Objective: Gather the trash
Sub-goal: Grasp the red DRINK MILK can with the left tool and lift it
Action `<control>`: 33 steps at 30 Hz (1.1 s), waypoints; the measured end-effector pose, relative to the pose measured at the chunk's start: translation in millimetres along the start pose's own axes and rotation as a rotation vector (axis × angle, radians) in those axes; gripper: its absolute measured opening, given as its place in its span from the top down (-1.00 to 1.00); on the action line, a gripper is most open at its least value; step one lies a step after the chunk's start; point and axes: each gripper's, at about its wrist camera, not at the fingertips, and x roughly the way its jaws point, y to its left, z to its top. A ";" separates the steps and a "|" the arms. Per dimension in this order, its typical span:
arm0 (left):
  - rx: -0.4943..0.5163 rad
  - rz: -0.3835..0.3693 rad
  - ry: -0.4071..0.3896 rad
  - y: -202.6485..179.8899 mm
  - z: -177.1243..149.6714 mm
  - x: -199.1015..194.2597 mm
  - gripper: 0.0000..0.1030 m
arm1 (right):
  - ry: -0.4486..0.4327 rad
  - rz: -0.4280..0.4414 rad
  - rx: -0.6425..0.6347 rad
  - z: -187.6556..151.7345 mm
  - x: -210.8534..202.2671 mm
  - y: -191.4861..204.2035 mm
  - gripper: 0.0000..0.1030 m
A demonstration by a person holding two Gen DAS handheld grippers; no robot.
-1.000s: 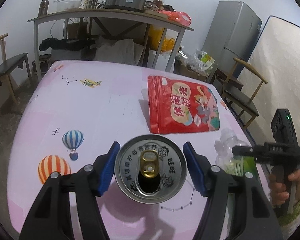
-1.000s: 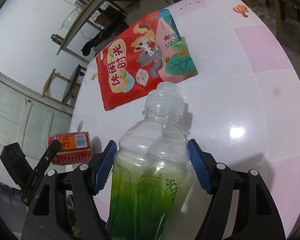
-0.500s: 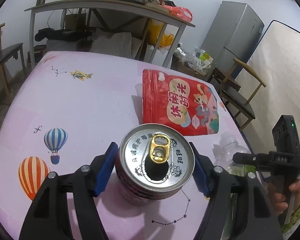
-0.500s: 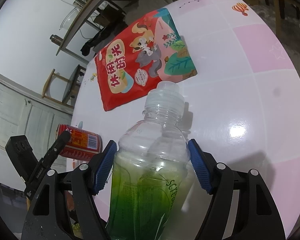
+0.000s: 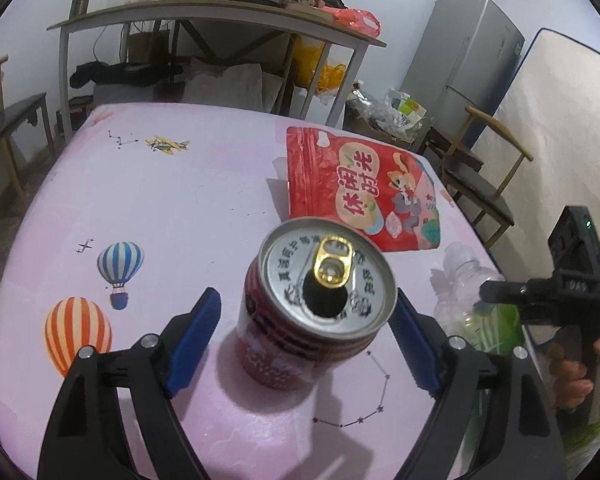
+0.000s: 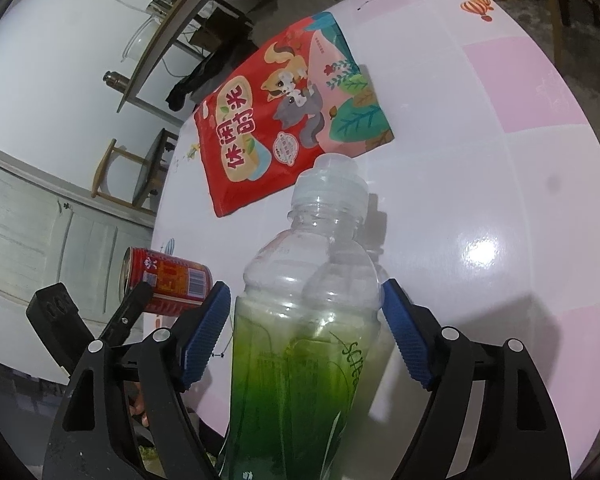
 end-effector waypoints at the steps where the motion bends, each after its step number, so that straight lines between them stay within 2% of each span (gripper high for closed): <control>1: 0.003 0.004 -0.004 0.1 -1.1 -0.5 -0.59 | 0.001 0.000 -0.001 -0.4 0.0 0.5 -0.44; 6: 0.007 0.003 -0.015 1.3 -2.3 -1.1 -0.58 | 0.008 -0.003 0.002 -2.5 2.8 1.6 -0.44; 13: 0.018 -0.020 -0.023 -2.8 -3.5 -2.8 -0.33 | 0.002 0.007 0.033 -3.4 4.7 -3.3 -0.44; 19: 0.012 -0.016 -0.027 -3.5 -3.4 -3.5 -0.33 | 0.002 0.020 0.038 -4.1 4.5 -2.7 -0.33; 33: 0.002 -0.024 -0.035 -4.3 -4.3 -9.1 -0.32 | -0.002 0.024 0.036 -6.0 -0.3 -1.6 -0.31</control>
